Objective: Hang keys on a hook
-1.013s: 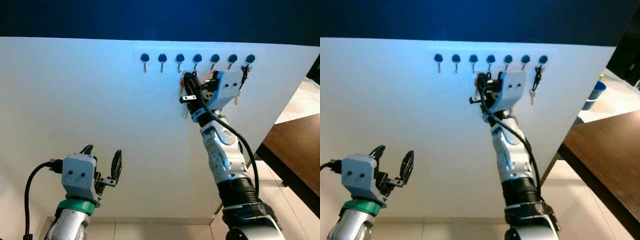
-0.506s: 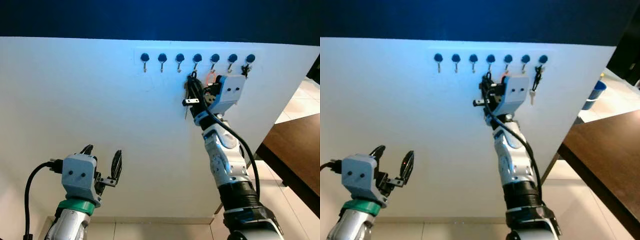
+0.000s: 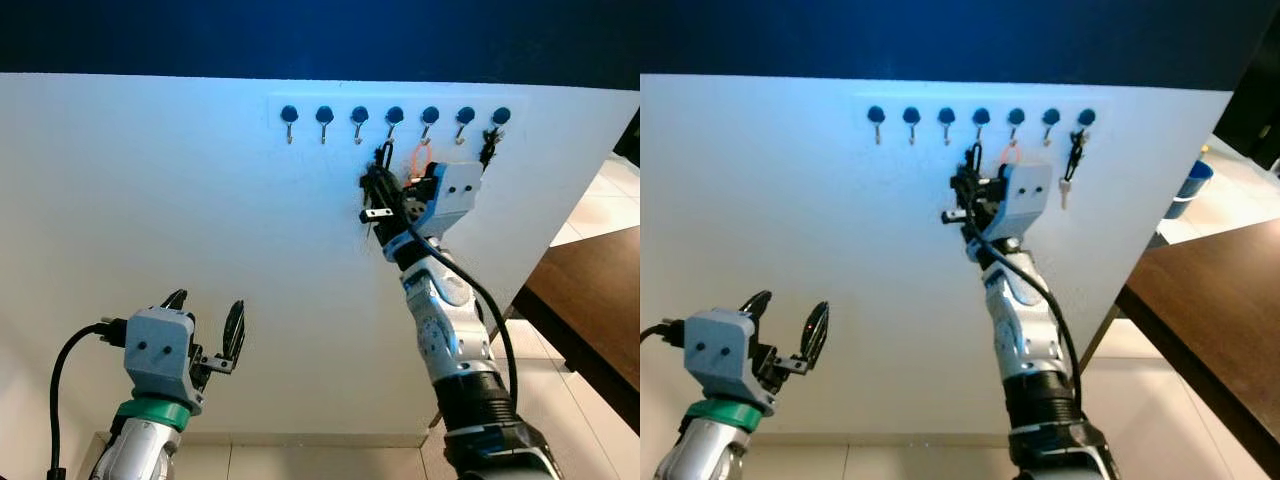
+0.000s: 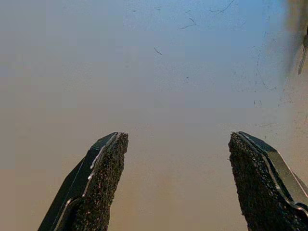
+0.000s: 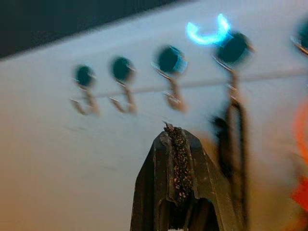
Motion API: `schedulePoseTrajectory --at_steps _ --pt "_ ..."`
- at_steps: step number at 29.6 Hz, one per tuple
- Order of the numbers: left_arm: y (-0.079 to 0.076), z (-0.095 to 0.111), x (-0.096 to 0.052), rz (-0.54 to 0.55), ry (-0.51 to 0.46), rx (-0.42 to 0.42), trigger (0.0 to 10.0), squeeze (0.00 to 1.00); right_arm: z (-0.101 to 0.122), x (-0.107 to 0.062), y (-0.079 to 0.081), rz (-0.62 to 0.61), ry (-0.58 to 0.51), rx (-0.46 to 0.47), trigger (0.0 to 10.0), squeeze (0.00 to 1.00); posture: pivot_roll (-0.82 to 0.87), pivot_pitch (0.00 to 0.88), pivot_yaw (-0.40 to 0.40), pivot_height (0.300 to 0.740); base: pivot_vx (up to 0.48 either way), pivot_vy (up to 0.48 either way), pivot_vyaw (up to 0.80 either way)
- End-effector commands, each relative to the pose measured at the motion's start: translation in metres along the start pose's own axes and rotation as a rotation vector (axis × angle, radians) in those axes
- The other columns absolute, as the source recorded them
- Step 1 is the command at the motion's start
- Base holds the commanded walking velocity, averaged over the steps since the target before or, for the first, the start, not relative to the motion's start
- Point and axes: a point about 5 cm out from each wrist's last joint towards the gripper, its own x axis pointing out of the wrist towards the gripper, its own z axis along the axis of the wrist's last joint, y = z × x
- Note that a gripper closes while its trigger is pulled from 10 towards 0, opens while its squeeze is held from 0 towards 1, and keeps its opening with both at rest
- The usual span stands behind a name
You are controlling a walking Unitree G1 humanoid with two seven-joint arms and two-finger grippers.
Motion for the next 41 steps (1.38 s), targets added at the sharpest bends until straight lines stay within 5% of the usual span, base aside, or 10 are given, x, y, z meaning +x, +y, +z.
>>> schedulePoseTrajectory --at_steps 1,14,41 --pt "-0.001 -0.001 -0.002 -0.003 0.011 -0.007 10.0 0.0 0.002 0.0 0.003 0.021 -0.016 0.017 10.0 0.0 -0.17 0.09 0.073 0.74 0.0 0.0 0.0" --pt "0.0 -0.001 -0.002 -0.005 0.012 -0.008 10.0 0.0 0.021 0.005 -0.004 -0.028 -0.117 0.021 10.0 0.0 -0.17 0.092 0.077 0.74 0.0 0.0 0.0" --pt "-0.002 -0.001 -0.002 -0.015 0.008 -0.009 10.0 0.0 0.024 0.0 -0.028 -0.182 -0.142 0.044 10.0 0.0 -0.17 0.081 0.081 0.74 0.0 0.0 0.0"
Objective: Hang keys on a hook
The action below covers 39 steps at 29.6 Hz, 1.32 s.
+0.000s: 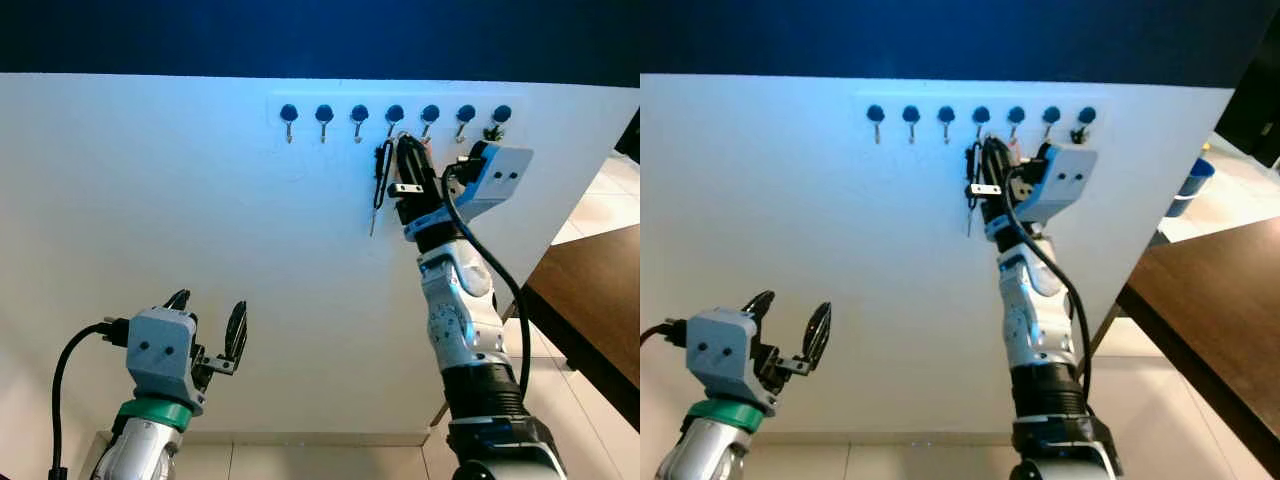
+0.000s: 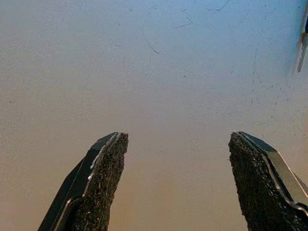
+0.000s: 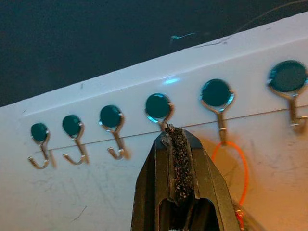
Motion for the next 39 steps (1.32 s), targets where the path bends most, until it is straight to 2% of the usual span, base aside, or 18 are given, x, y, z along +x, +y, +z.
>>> schedulePoseTrajectory --at_steps 1,7,8,15,20,24,29,39 --pt "-0.001 -0.001 -0.002 -0.005 0.008 -0.008 10.0 0.0 0.002 0.001 -0.003 -0.021 -0.016 0.014 10.0 0.0 -0.17 0.081 0.081 0.74 0.0 0.0 0.0" --pt "0.0 -0.001 -0.002 -0.005 0.01 -0.008 10.0 0.0 -0.004 -0.003 -0.009 -0.055 0.016 0.024 10.0 0.0 -0.17 0.085 0.081 0.74 0.0 0.0 0.0" --pt "0.0 -0.001 -0.003 -0.005 0.011 -0.007 10.0 0.0 -0.011 -0.005 -0.01 -0.054 0.055 0.023 10.0 0.0 -0.17 0.085 0.081 0.74 0.0 0.0 0.0" --pt "0.0 -0.001 -0.002 -0.005 0.012 -0.006 10.0 0.0 -0.025 -0.011 -0.005 -0.018 0.133 0.027 10.0 0.0 -0.16 0.092 0.08 0.74 0.0 0.0 0.0" --pt "0.001 0.002 -0.002 0.003 0.001 -0.002 10.0 0.0 -0.021 -0.01 0.002 0.023 0.105 0.036 10.0 0.0 -0.16 0.092 0.08 0.74 0.0 0.0 0.0" --pt "0.004 0.01 0.001 0.006 -0.045 -0.019 10.0 0.0 -0.01 -0.005 0.018 0.129 0.04 0.038 10.0 0.0 -0.16 0.092 0.083 0.74 0.0 0.0 0.0" --pt "0.001 0.012 0.0 -0.016 -0.054 -0.032 10.0 0.0 -0.011 -0.006 0.029 0.19 0.045 0.042 10.0 0.0 -0.16 0.092 0.083 0.74 0.0 0.0 0.0" --pt "0.0 0.014 0.001 -0.026 -0.061 -0.035 10.0 0.0 -0.014 -0.006 0.034 0.2 0.051 0.046 10.0 0.0 -0.16 0.093 0.082 0.74 0.0 0.0 0.0"
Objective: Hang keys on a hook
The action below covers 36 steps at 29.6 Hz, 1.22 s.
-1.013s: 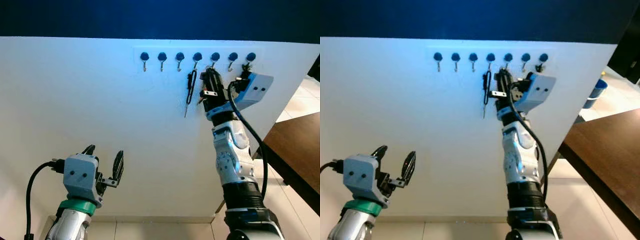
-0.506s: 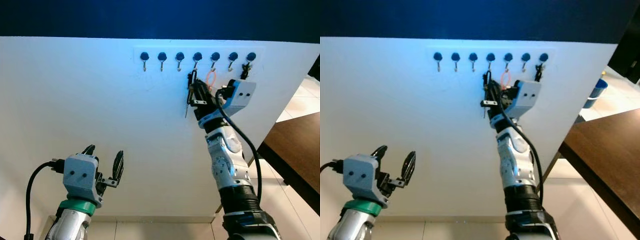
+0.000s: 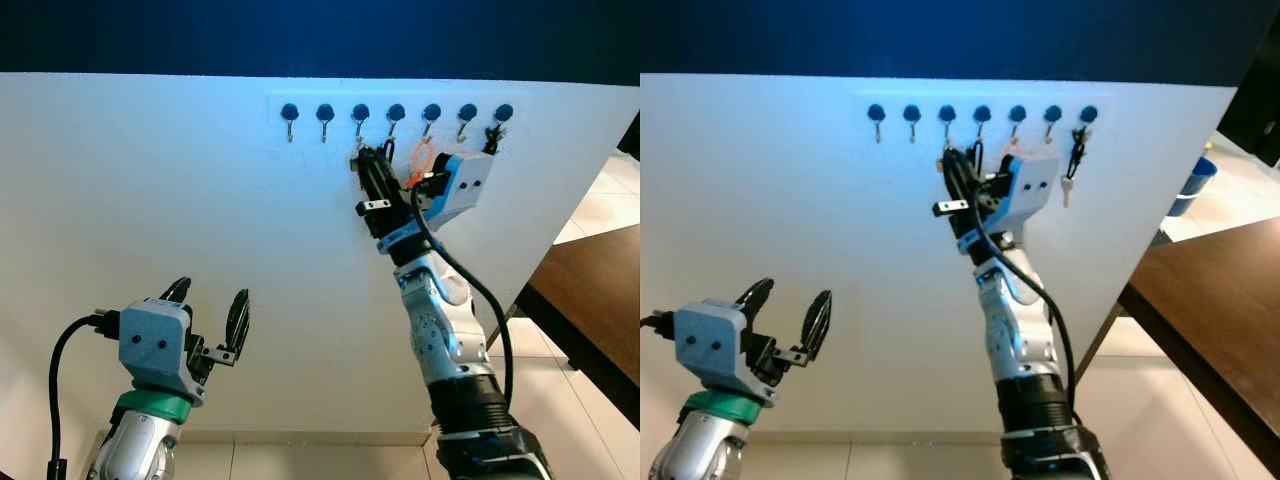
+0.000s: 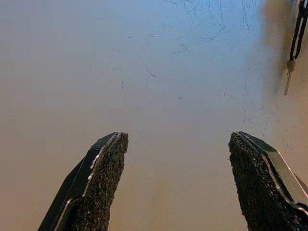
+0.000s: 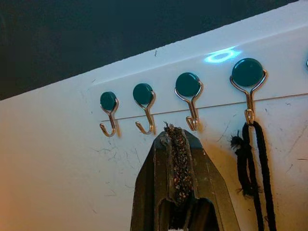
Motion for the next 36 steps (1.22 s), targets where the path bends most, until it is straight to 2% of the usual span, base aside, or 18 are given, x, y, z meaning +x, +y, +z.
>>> schedulePoseTrajectory --at_steps 1,2,6,11,16,20,32,36 --pt "-0.002 0.004 0.0 -0.023 -0.01 -0.016 10.0 0.0 0.002 0.004 0.002 0.009 -0.014 0.0 10.0 0.0 -0.16 0.093 0.082 0.74 0.0 0.0 0.0" --pt "-0.002 0.004 0.0 -0.023 -0.01 -0.016 10.0 0.0 0.002 0.004 0.002 0.009 -0.014 0.0 10.0 0.0 -0.16 0.093 0.082 0.74 0.0 0.0 0.0" --pt "-0.023 0.016 0.005 -0.18 -0.046 -0.061 10.0 0.0 0.002 0.014 -0.002 -0.012 -0.012 0.004 10.0 0.0 -0.16 0.093 0.082 0.74 0.0 0.0 0.0" --pt "-0.03 0.017 0.005 -0.208 -0.043 -0.071 10.0 0.0 0.002 0.015 -0.008 -0.039 -0.011 0.0 10.0 0.0 -0.16 0.093 0.082 0.74 0.0 0.0 0.0" --pt "-0.031 0.017 0.005 -0.211 -0.044 -0.072 10.0 0.0 0.003 0.015 -0.011 -0.05 -0.012 0.0 10.0 0.0 -0.16 0.093 0.082 0.74 0.0 0.0 0.0" --pt "-0.03 0.017 0.005 -0.216 -0.042 -0.069 10.0 0.0 0.009 0.015 -0.022 -0.094 -0.035 -0.002 10.0 0.0 -0.16 0.097 0.085 0.74 0.0 0.0 0.0" --pt "-0.029 0.018 0.005 -0.219 -0.034 -0.066 10.0 0.0 0.013 0.013 -0.03 -0.107 -0.064 -0.006 10.0 0.0 -0.15 0.096 0.088 0.74 0.0 0.0 0.0" --pt "-0.028 0.018 0.005 -0.221 -0.032 -0.064 10.0 0.0 0.011 0.008 -0.034 -0.125 -0.053 -0.008 10.0 0.0 -0.16 0.092 0.09 0.74 0.0 0.0 0.0"
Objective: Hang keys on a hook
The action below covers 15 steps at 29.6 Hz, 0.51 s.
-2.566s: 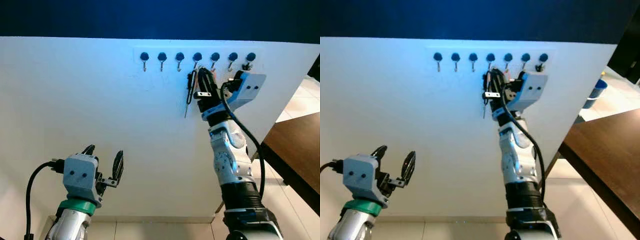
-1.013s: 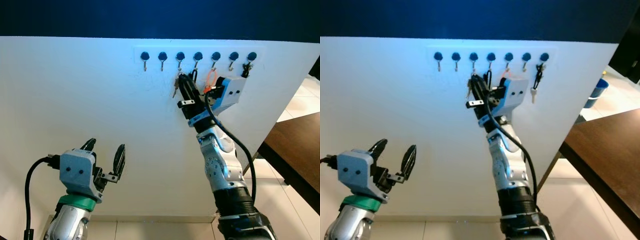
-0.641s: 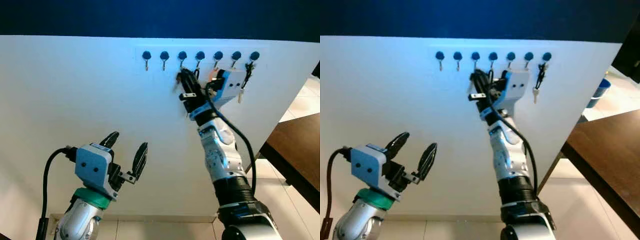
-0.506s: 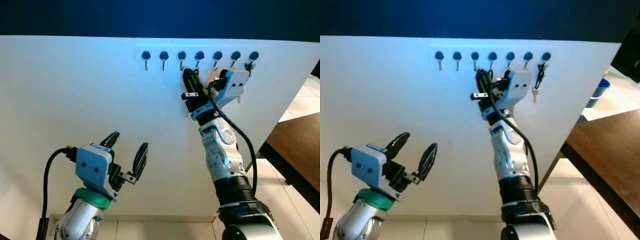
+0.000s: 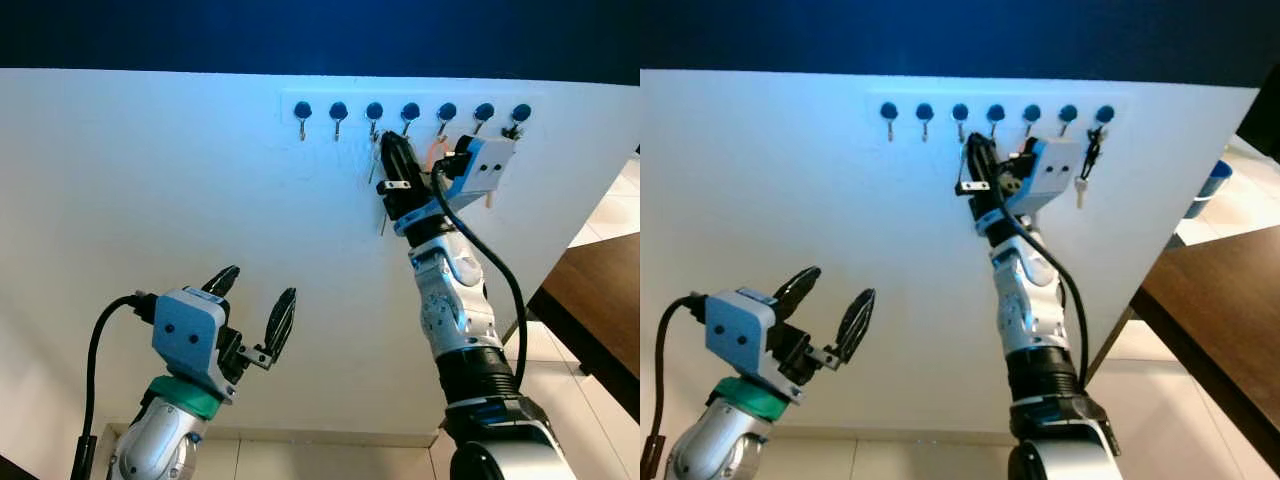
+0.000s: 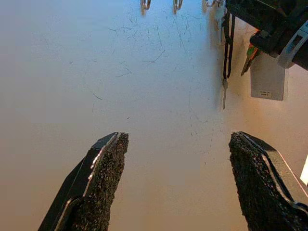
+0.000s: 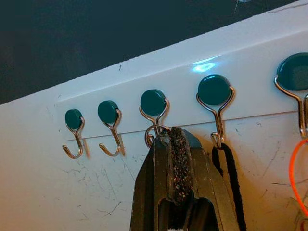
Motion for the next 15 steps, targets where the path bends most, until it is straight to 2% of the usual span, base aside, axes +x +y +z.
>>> schedulePoseTrajectory --at_steps 1,5,15 --pt "0.001 0.0 -0.002 -0.004 0.011 -0.005 10.0 0.0 0.001 -0.004 -0.005 -0.027 -0.013 0.01 10.0 0.0 -0.16 0.092 0.09 0.74 0.0 0.0 0.0" --pt "0.0 -0.002 -0.004 -0.01 0.019 -0.003 10.0 0.0 -0.009 -0.013 -0.011 -0.072 0.032 0.015 10.0 0.0 -0.16 0.09 0.092 0.74 0.0 0.0 0.0" --pt "-0.001 -0.003 -0.003 -0.02 0.027 0.001 10.0 0.0 -0.019 -0.021 -0.013 -0.089 0.077 0.025 10.0 0.0 -0.16 0.09 0.092 0.74 0.0 0.0 0.0"
